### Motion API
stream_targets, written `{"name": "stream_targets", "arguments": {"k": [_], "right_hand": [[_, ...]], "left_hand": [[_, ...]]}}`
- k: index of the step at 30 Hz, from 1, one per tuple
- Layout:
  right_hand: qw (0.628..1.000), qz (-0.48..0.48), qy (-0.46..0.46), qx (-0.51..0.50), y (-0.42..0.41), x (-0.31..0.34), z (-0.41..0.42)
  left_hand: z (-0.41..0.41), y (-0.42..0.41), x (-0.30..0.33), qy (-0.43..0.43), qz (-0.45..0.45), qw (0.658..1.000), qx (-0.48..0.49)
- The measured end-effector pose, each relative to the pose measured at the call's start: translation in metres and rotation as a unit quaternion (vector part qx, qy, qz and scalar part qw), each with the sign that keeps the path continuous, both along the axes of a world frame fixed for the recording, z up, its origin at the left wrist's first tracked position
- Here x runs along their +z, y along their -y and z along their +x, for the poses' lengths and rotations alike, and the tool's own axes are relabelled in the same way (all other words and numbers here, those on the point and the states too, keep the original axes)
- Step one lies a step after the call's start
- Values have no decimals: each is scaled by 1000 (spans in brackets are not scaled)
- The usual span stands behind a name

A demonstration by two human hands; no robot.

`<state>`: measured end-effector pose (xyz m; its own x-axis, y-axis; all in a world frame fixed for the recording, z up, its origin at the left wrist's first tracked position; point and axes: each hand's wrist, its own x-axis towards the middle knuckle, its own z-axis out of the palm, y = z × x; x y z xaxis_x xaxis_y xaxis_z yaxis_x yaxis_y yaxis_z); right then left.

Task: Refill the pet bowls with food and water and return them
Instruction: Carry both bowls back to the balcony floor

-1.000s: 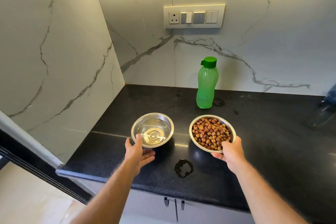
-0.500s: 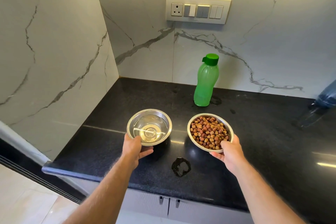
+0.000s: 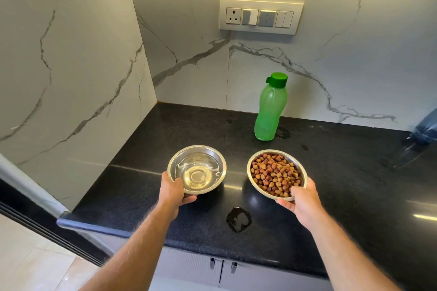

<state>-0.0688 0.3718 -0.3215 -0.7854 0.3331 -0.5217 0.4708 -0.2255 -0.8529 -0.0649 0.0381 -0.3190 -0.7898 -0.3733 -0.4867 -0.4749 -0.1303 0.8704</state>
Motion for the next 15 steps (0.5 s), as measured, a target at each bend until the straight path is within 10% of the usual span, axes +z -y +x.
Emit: {"name": "stream_targets", "arguments": {"k": [15], "right_hand": [[998, 59, 11, 8, 19, 6, -1]], "left_hand": [[12, 5, -7, -6, -35, 999, -9]]}}
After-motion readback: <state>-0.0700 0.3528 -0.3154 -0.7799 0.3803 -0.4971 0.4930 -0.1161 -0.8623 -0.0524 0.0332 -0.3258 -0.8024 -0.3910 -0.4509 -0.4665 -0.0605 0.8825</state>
